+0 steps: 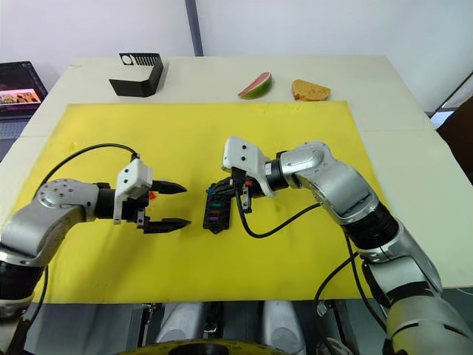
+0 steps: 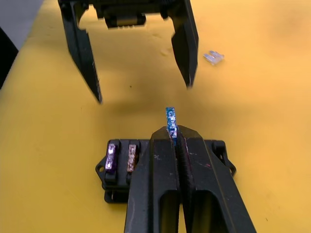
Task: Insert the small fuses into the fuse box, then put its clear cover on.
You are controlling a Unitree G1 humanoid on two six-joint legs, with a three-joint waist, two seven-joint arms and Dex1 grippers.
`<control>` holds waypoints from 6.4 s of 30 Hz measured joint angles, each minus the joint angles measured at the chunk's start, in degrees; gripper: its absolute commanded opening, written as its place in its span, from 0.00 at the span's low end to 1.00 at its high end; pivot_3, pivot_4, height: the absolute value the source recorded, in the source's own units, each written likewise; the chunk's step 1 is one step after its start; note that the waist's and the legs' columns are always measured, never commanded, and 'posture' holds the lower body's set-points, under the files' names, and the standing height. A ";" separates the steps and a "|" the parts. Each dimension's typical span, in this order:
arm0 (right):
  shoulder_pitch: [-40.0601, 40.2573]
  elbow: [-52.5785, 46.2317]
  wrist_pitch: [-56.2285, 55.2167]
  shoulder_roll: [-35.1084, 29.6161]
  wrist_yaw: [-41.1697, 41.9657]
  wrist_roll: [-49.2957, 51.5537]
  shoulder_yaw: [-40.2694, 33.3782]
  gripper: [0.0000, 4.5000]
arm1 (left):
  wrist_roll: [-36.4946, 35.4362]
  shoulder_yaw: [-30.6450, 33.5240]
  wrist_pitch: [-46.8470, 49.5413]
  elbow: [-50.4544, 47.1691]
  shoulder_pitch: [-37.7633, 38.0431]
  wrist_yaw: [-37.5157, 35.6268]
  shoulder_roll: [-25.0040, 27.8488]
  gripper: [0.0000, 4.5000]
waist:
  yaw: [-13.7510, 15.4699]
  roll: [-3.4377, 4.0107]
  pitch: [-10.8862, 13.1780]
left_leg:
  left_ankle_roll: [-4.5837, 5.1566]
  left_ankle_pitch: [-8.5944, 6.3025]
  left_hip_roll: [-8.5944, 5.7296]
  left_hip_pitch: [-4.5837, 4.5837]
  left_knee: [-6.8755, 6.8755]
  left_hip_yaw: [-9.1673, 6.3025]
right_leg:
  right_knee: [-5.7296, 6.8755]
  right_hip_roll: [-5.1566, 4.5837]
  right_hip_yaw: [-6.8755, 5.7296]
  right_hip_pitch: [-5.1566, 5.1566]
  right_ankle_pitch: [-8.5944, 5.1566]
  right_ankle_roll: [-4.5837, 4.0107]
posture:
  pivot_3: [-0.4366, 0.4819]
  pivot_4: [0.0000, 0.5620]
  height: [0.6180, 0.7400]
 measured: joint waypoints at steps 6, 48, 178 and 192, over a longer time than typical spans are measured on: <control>1.14 2.24 -2.47 0.50 1.63 -1.77 0.03 0.00 | 0.76 -0.85 -0.27 0.04 -0.11 -0.01 -0.46 0.99 | -0.02 0.00 0.00 | -0.02 0.01 0.00 0.00 0.00 0.00 | 0.02 0.01 0.00 0.00 0.00 0.00 | 0.48 0.27 1.00; 2.63 6.42 -4.51 2.52 4.93 -6.79 -0.04 0.00 | 0.78 -0.86 0.10 -1.46 0.40 1.51 -0.70 0.99 | -0.01 0.00 0.00 | -0.11 0.06 0.00 0.02 0.02 -0.01 | 0.07 0.04 0.00 0.00 0.00 0.00 | 0.48 0.27 1.00; 0.56 6.10 2.11 5.03 4.79 -6.83 -2.59 0.30 | 2.12 -0.85 -0.99 -0.83 0.58 1.39 -0.68 1.00 | -0.02 -0.03 -0.08 | -0.12 0.07 0.01 0.13 0.06 -0.01 | 0.17 0.06 0.00 0.06 0.00 0.00 | 0.48 0.27 1.00; 1.60 2.40 4.53 5.90 0.73 -2.63 -5.36 0.01 | 2.15 -0.85 -1.38 1.12 -0.21 1.29 -0.68 1.00 | -0.04 -0.03 -0.08 | -0.12 0.07 0.01 0.12 0.06 -0.01 | 0.16 0.05 0.00 0.06 0.00 0.00 | 0.48 0.27 1.00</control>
